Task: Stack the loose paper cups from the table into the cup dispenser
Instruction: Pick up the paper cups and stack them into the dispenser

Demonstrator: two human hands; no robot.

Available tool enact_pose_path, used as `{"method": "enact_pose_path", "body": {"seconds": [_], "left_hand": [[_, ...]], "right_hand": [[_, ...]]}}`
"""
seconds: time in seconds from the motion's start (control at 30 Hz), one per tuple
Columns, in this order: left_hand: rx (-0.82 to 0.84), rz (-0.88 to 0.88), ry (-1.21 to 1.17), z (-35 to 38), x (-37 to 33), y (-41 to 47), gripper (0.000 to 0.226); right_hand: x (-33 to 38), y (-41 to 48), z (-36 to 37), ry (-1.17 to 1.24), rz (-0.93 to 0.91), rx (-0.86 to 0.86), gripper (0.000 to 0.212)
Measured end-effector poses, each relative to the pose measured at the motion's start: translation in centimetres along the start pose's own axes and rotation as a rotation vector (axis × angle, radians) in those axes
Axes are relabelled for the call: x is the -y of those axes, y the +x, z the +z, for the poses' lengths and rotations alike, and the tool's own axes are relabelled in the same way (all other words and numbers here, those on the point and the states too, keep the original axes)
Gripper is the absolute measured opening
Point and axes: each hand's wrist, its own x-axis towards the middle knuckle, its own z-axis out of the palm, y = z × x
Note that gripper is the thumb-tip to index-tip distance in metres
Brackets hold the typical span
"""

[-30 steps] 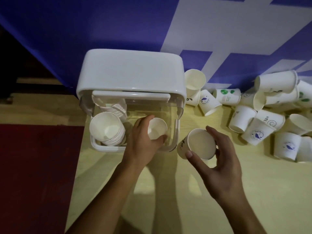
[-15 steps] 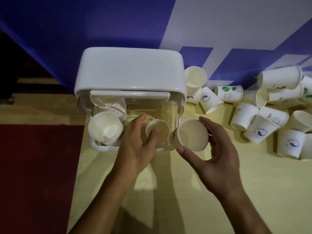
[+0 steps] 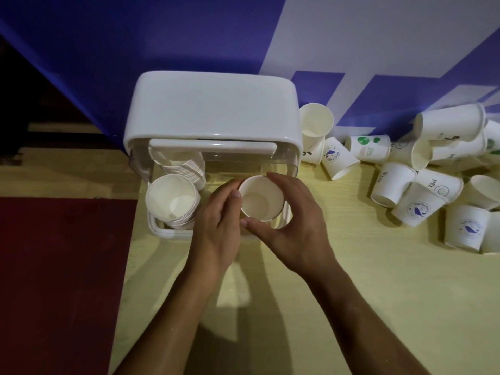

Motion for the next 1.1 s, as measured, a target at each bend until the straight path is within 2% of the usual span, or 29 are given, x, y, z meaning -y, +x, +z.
{"method": "enact_pose_path", "body": {"seconds": [0.2, 0.4, 0.57, 0.73, 0.8, 0.9, 0.97, 1.03, 1.1], "left_hand": [[0.006, -0.073, 0.105, 0.3, 1.2, 0.6, 0.032], [0.024, -0.048, 0.274, 0.1, 2.6, 1.3, 0.035], [0.032, -0.037, 0.351, 0.2, 3.3, 1.8, 0.037], [-0.004, -0.002, 0.353, 0.3, 1.7, 0.7, 0.033], [-0.05, 0.083, 0.39, 0.4, 0.3, -1.5, 0.034], [-0.063, 0.303, 0.376, 2.5, -2.4, -4.5, 0.034], [0.059, 0.363, 0.354, 6.2, -4.0, -5.0, 0.033], [0.199, 0.352, 0.391, 11.3, -5.6, -4.5, 0.035], [0.296, 0.309, 0.46, 17.0, -6.4, -3.3, 0.048]], "right_hand": [[-1.2, -0.1, 0.9, -0.051, 0.07, 0.103, 0.078], [-2.0, -0.2, 1.9, -0.246, 0.111, 0.17, 0.086], [-2.0, -0.5, 2.1, -0.277, 0.171, 0.176, 0.084], [-1.5, -1.0, 1.1, -0.278, 0.116, 0.119, 0.091], [-1.0, -2.4, -0.9, -0.254, 0.134, 0.08, 0.082], [-0.8, -6.0, -5.2, -0.23, 0.227, -0.003, 0.055], [-1.8, -8.4, -8.6, -0.218, 0.32, -0.081, 0.043], [-3.4, -10.4, -12.0, -0.24, 0.408, -0.158, 0.036], [-5.0, -12.2, -15.4, -0.282, 0.48, -0.213, 0.028]]}}
